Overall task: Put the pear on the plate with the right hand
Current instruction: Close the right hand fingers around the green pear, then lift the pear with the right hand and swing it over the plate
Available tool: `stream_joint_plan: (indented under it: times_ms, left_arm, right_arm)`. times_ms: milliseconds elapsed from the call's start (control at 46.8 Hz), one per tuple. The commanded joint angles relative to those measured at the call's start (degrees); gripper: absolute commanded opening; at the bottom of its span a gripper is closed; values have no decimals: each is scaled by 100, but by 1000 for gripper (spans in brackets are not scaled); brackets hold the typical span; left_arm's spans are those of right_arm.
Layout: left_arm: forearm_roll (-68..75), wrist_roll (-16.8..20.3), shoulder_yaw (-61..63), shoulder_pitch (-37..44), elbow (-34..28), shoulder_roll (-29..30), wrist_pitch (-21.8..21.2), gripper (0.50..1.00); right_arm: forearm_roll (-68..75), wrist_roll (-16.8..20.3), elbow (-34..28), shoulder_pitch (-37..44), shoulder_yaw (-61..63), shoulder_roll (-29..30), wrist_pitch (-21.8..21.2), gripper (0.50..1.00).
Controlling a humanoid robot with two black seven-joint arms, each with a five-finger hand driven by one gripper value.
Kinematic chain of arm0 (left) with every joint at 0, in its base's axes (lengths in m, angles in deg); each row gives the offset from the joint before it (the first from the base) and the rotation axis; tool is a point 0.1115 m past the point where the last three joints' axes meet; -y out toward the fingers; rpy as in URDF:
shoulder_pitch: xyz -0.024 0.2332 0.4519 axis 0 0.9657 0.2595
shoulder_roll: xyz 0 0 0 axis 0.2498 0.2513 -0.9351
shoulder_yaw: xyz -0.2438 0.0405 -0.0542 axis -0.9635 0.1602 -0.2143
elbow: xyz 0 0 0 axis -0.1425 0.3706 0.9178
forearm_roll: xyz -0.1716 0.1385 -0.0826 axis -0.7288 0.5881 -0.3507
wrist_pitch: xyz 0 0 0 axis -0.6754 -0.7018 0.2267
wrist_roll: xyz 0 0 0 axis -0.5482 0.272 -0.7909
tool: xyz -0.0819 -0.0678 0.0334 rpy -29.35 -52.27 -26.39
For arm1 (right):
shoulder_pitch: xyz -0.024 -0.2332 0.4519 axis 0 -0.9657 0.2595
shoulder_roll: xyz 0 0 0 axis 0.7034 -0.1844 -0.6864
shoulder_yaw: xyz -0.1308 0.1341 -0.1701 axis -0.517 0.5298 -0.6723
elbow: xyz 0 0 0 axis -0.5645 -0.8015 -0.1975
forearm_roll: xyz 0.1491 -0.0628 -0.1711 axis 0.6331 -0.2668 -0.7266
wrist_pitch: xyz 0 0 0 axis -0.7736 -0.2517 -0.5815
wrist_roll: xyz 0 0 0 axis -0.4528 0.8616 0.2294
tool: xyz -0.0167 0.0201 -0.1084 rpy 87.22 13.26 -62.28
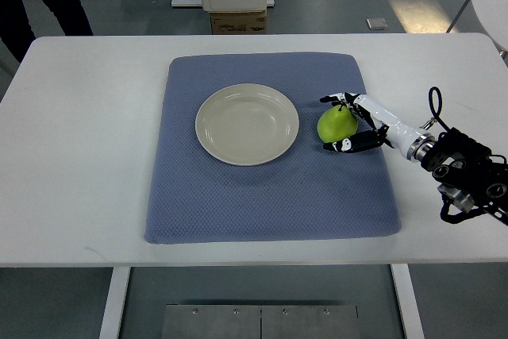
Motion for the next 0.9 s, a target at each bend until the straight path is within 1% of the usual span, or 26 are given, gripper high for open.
stream_joint_plan:
  times_ms: [0,85,128,171,192,321,342,363,385,684,876]
  left_arm:
    - [0,0,1,0,1,0,0,1000]
    - [0,0,1,0,1,0,0,1000]
    - [0,0,1,0,1,0,0,1000]
    - [0,0,1,0,1,0,0,1000]
    - [0,0,1,0,1,0,-8,1000]
    - [0,0,1,0,1,0,0,1000]
    - [0,0,1,0,1,0,0,1000]
    - [0,0,1,0,1,0,0,1000]
    - [0,0,1,0,1,0,0,1000]
    - [0,0,1,0,1,0,0,1000]
    - [0,0,1,0,1,0,0,1000]
  right_arm:
    - [-3,1,19,7,0,0,0,908]
    - [-3,1,46,-2,0,0,0,872]
    - [-3,1,37,-2,0,0,0,866]
    - [-3,1,37,-2,0,0,0,841]
    - [-3,1,37,-2,0,0,0,820]
    - [-3,-43,37,-2,0,0,0,671]
    - [-3,-52,37,-2,0,0,0,628]
    - [-3,-61,37,-2,0,0,0,571]
    - [-3,-70,37,7,0,0,0,500]
    - [-3,-105,37,42,0,9,0,500]
    - [-3,-96,37,60,9,18,184,500]
